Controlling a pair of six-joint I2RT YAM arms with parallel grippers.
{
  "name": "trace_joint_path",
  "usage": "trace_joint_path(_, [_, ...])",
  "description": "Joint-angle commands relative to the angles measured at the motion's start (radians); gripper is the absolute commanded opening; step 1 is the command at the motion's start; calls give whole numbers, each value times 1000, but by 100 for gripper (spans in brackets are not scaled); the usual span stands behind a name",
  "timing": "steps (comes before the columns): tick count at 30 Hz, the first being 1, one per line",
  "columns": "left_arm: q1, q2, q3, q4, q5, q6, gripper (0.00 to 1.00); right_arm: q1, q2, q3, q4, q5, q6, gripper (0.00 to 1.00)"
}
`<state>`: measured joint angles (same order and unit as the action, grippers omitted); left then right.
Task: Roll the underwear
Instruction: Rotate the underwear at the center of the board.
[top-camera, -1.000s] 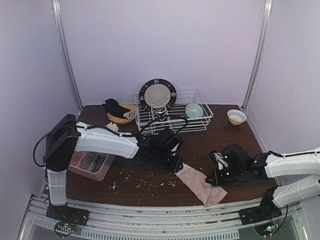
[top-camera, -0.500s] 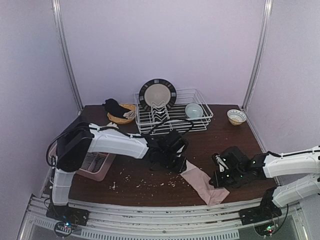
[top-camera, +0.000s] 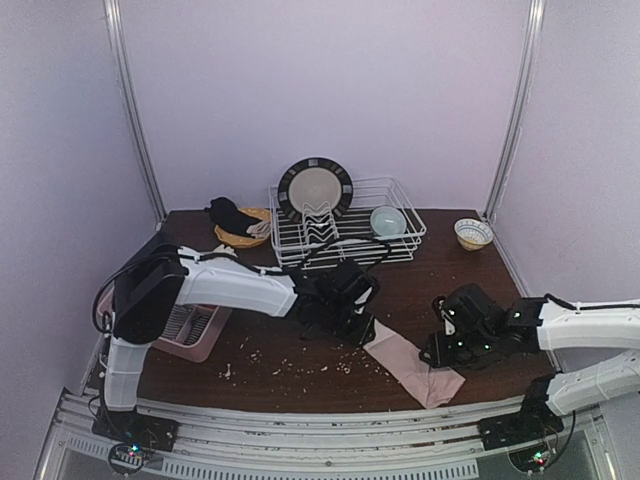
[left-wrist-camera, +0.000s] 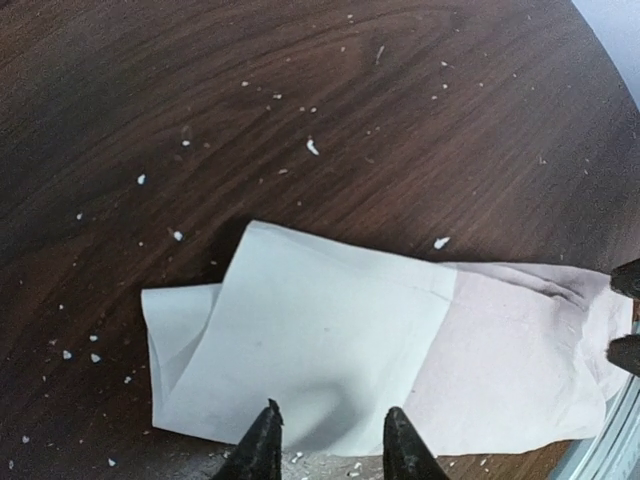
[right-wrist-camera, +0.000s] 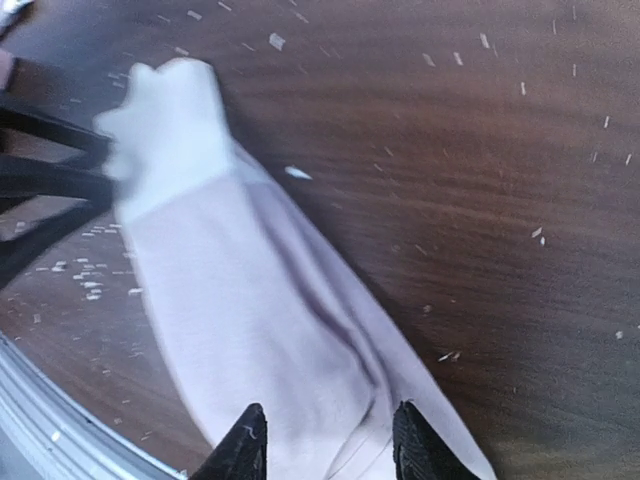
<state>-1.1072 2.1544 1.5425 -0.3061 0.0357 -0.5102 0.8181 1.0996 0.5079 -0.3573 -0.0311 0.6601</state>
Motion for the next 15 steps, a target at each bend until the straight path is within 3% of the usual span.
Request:
trace_joint_path(1, [-2, 2, 64, 40, 49, 61, 31, 81, -81, 86, -158, 127, 37, 44])
trace_joint_path(8, [17, 93, 142, -10, 36, 77, 17, 271, 80, 113, -77, 93, 104, 34])
trace_joint_path(15, [64, 135, 108, -3, 26, 51, 1, 282, 158, 59, -14, 119, 166, 26])
